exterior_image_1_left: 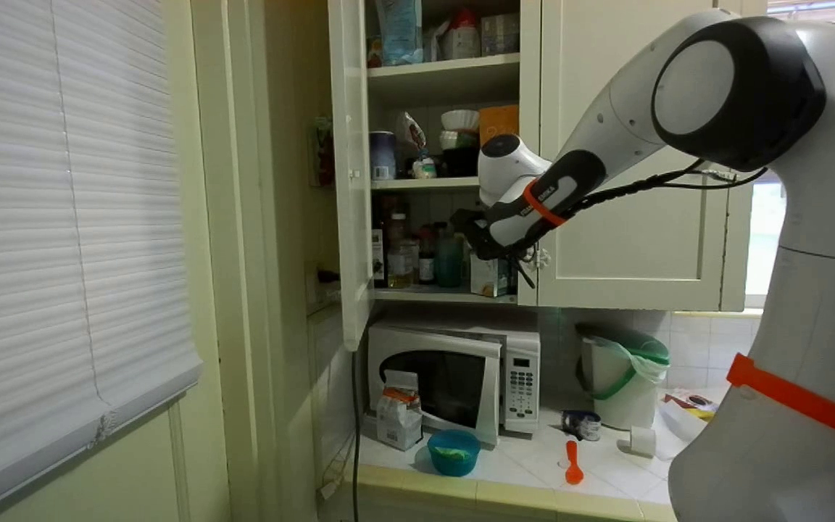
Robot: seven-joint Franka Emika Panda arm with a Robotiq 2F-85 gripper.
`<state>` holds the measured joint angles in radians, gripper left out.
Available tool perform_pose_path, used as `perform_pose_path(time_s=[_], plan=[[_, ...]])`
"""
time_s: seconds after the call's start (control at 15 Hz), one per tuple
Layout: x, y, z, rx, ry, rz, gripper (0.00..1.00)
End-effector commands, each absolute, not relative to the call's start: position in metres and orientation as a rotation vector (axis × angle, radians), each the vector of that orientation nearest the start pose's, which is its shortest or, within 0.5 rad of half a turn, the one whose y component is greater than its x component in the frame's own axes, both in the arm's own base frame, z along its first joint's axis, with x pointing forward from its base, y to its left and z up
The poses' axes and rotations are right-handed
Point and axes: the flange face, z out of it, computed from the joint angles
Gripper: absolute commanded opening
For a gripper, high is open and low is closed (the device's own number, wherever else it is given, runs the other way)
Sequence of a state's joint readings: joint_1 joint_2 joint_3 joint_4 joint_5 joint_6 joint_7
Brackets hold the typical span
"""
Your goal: Pick up the green box and put it inside the bottom shelf of the cabinet
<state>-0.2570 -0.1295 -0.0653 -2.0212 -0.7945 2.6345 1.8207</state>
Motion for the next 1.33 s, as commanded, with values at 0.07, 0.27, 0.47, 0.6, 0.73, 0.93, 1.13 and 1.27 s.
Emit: perform_pose_path(time_s=[0.07, 0.27, 0.47, 0.6, 0.73, 0.93, 1.13, 1.27], plan=[[0.515, -0.147, 0.598, -1.902, 1.885, -1.464, 1.0], [0.5, -0.137, 0.597, -1.953, 1.872, -1.444, 1.0], [0.483, -0.123, 0.589, -2.049, 1.84, -1.451, 1.0], [0.48, -0.117, 0.58, -2.136, 1.809, -1.479, 1.0], [0.484, -0.112, 0.57, -2.228, 1.75, -1.522, 0.74], [0.495, -0.108, 0.556, -2.33, 1.648, -1.598, 0.64], [0.507, -0.106, 0.543, -2.409, 1.571, -1.614, 0.4], [0.514, -0.103, 0.536, -2.427, 1.523, -1.617, 0.25]])
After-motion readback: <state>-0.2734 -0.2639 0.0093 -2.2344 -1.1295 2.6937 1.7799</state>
